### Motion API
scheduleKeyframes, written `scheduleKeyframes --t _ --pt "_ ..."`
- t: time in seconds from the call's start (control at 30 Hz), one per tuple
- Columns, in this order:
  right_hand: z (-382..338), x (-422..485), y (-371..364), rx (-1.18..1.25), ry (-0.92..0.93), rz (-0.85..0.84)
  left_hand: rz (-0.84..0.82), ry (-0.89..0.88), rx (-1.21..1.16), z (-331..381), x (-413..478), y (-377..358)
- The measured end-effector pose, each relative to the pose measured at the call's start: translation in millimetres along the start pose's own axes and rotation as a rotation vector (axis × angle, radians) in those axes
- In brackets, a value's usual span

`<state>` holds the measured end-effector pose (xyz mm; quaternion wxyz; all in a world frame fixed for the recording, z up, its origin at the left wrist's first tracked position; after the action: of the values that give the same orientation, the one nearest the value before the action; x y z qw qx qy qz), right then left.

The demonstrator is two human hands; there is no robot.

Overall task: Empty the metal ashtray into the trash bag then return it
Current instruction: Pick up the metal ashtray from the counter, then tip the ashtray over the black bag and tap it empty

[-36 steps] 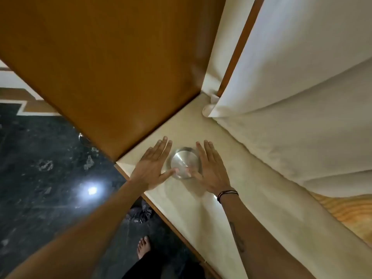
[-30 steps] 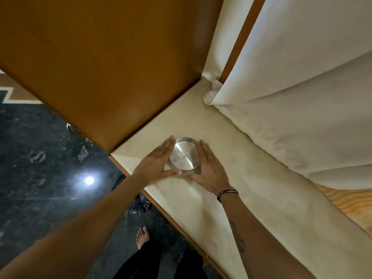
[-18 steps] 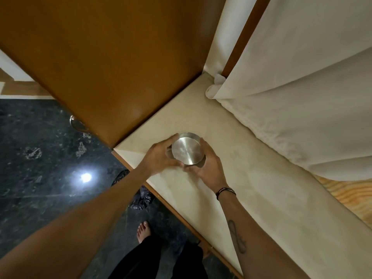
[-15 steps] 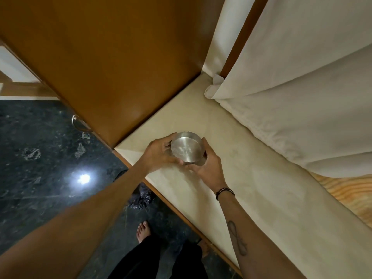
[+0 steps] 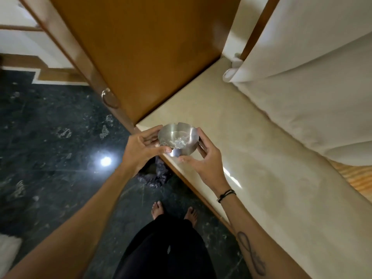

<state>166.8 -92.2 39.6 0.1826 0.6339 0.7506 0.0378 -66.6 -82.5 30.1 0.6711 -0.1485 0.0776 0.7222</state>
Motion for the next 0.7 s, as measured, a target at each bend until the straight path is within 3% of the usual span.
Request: scheduleKeyframes --t 0.17,0.43,0.6,0.7 --pt "10.0 -19.4 -60.2 -0.054 -0.008 -0.139 0.133 0.082 -0.044 -40.1 -44.8 66.8" --pt "66.0 -32.0 -178.7 -0.227 0.075 -0.117 0.238 0.270 -0.208 -134.5 -70.0 155.9" --pt "160.7 -5.2 -249.6 -0.311 0.019 -0.050 0.252 0.395 -0.258 -248.9 -20.9 191.3" --pt "228.3 33.7 -277.2 -0.364 -0.040 -0.065 0.208 0.399 -0.148 -311.6 21.9 201.3"
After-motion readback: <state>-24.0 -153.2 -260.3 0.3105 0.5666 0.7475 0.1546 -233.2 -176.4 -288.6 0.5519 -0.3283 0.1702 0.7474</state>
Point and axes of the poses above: each hand's wrist, its own x-axis towards the middle knuckle, its own y-axis out of the back of the hand, z = x × y, the point moved 1 cm from there along x, towards the middle knuckle, and after that the axes turned 8 degrees about -x, right-handed, at the moved point
